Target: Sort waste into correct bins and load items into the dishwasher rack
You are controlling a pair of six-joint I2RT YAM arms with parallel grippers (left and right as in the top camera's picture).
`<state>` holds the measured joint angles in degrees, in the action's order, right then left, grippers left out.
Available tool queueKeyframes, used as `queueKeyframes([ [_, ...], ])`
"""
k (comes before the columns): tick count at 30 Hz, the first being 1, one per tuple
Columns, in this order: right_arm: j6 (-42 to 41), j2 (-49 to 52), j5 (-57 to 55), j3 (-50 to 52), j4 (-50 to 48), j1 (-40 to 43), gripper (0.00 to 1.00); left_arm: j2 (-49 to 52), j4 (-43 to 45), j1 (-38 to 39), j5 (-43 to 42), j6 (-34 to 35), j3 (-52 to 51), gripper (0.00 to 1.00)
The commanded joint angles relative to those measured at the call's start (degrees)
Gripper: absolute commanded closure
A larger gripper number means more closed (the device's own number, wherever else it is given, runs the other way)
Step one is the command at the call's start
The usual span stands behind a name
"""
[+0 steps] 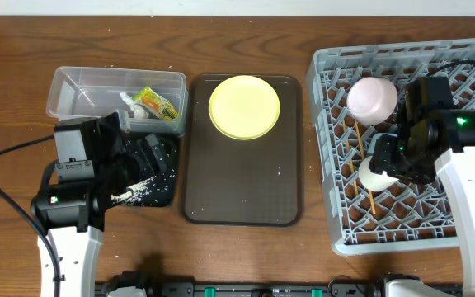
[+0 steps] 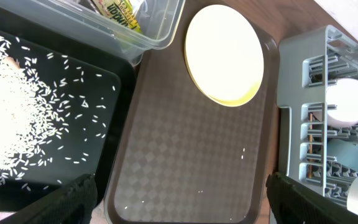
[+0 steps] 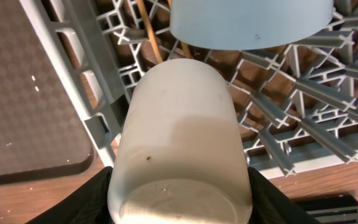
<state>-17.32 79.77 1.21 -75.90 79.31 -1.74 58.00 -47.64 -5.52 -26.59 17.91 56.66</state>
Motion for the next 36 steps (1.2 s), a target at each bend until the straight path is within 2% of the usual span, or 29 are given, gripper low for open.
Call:
queueKeyframes([
  [1, 0.26, -0.66, 1.97, -2.78, 0.7, -0.59, 0.75, -0.02, -0.02, -0.24, 0.31, -0.74, 0.24, 0.1],
  [10, 0.22, -0.81, 2.36, -8.2, 5.46, -0.9, 0.74, -0.02, -0.02, -0.26, 0.31, -0.74, 0.24, 0.1],
  [18, 0.22, -0.81, 3.32, -8.85, 5.95, -3.67, 0.75, -0.02, -0.02, -0.26, 0.31, -0.74, 0.24, 0.1],
  [25, -0.39, -0.79, -1.9, -8.02, 5.64, -6.8, 0.82, -0.02, -0.02, -0.26, 0.31, -0.74, 0.24, 0.1],
  [36, -0.87, -0.76, -2.71, 1.81, -4.2, -7.82, 0.79, -0.02, -0.02, -0.26, 0.31, -0.74, 0.24, 0.1],
])
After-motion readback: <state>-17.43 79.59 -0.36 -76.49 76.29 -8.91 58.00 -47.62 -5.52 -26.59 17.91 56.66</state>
